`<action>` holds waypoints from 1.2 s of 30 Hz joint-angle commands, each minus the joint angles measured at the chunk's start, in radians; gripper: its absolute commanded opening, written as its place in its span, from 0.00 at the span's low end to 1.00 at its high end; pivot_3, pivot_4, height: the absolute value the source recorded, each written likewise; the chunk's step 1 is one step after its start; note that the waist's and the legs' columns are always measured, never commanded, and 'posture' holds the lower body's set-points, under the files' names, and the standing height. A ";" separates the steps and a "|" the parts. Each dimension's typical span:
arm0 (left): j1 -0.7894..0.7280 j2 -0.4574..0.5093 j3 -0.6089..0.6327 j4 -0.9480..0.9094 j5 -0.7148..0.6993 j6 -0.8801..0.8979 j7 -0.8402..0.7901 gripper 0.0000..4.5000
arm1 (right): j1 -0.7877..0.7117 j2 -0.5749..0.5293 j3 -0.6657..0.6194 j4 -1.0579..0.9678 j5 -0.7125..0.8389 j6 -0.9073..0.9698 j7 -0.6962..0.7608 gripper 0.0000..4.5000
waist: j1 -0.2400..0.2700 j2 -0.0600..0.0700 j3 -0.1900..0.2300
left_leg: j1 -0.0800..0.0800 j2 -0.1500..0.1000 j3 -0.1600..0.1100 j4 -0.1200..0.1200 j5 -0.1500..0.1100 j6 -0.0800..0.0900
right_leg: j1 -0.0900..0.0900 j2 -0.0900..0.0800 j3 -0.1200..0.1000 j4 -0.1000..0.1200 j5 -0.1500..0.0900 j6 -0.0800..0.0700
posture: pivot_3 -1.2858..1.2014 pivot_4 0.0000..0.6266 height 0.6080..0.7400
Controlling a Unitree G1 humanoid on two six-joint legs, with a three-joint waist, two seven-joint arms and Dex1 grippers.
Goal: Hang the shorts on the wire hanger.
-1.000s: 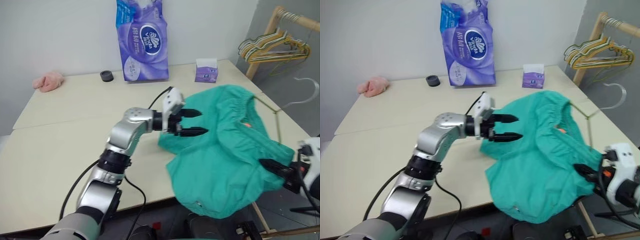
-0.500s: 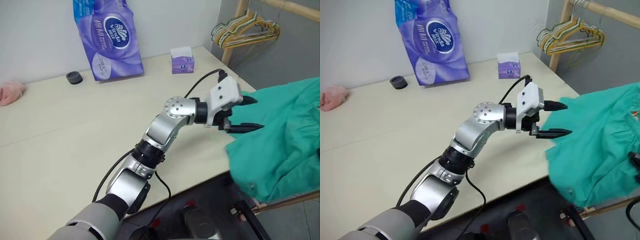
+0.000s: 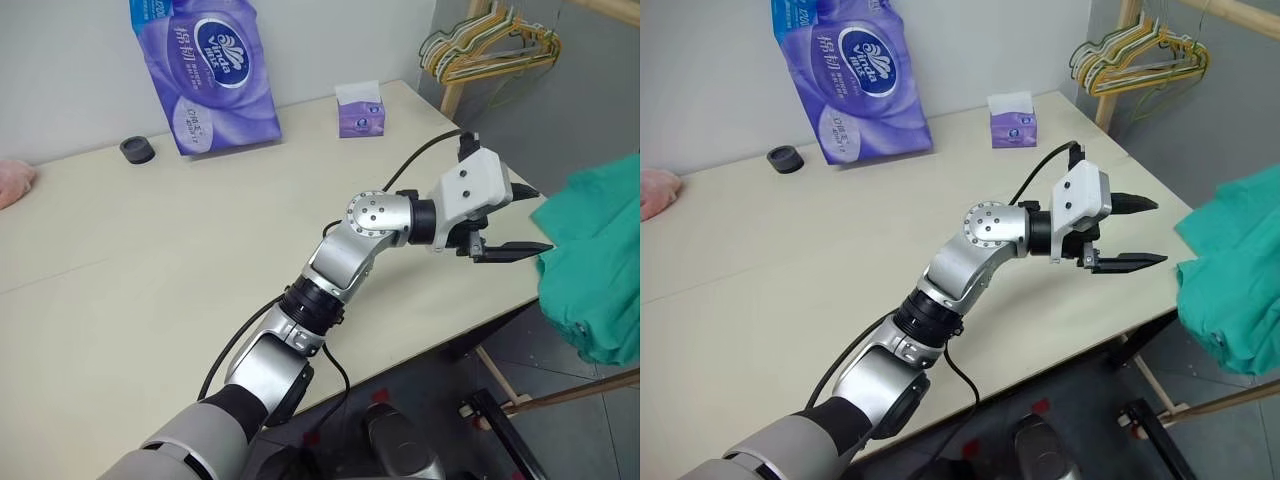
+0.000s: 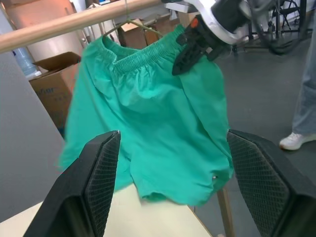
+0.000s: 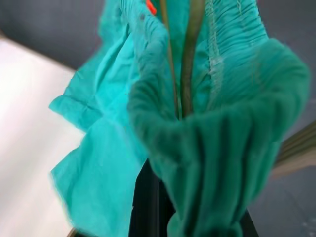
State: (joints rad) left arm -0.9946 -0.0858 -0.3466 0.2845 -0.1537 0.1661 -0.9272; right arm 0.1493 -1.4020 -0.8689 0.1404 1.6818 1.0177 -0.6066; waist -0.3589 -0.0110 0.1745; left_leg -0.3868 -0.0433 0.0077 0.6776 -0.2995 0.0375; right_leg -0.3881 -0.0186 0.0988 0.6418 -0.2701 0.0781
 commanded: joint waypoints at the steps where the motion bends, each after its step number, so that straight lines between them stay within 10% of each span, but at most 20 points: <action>1: -0.043 -0.016 0.009 -0.005 0.001 -0.032 0.008 0.80 | -0.102 -0.045 0.053 0.119 -0.125 0.044 0.118 0.00 | 0.000 0.000 0.000 | 0.000 0.000 0.000 0.000 0.000 0.000 | 0.000 0.000 0.000 0.000 0.000 0.000 | 0.34 0.31 1.00; 18: -0.293 -0.138 0.098 0.298 -0.031 -0.211 0.049 0.80 | -0.391 0.056 0.107 0.249 -0.495 0.304 0.329 0.00 | 0.000 0.001 0.001 | 0.003 0.000 0.004 0.000 -0.001 0.001 | 0.000 0.000 0.003 0.001 0.002 0.003 | 0.35 0.29 1.00; 36: -0.305 -0.137 0.126 0.228 -0.178 -0.040 -0.029 0.80 | -0.542 0.140 0.096 0.208 -0.783 0.411 0.464 0.00 | 0.001 0.001 0.001 | 0.003 0.001 0.003 0.000 -0.001 0.001 | 0.000 0.000 0.003 0.001 0.002 0.004 | 0.37 0.27 1.00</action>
State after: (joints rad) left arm -1.2631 -0.1630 -0.2273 0.5548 -0.3131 0.1254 -0.9515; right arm -0.3775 -1.2562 -0.7550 0.3733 0.9263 1.4173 -0.1653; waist -0.3577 -0.0099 0.1751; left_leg -0.3840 -0.0427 0.0106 0.6771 -0.3004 0.0382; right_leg -0.3881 -0.0189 0.1018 0.6431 -0.2682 0.0823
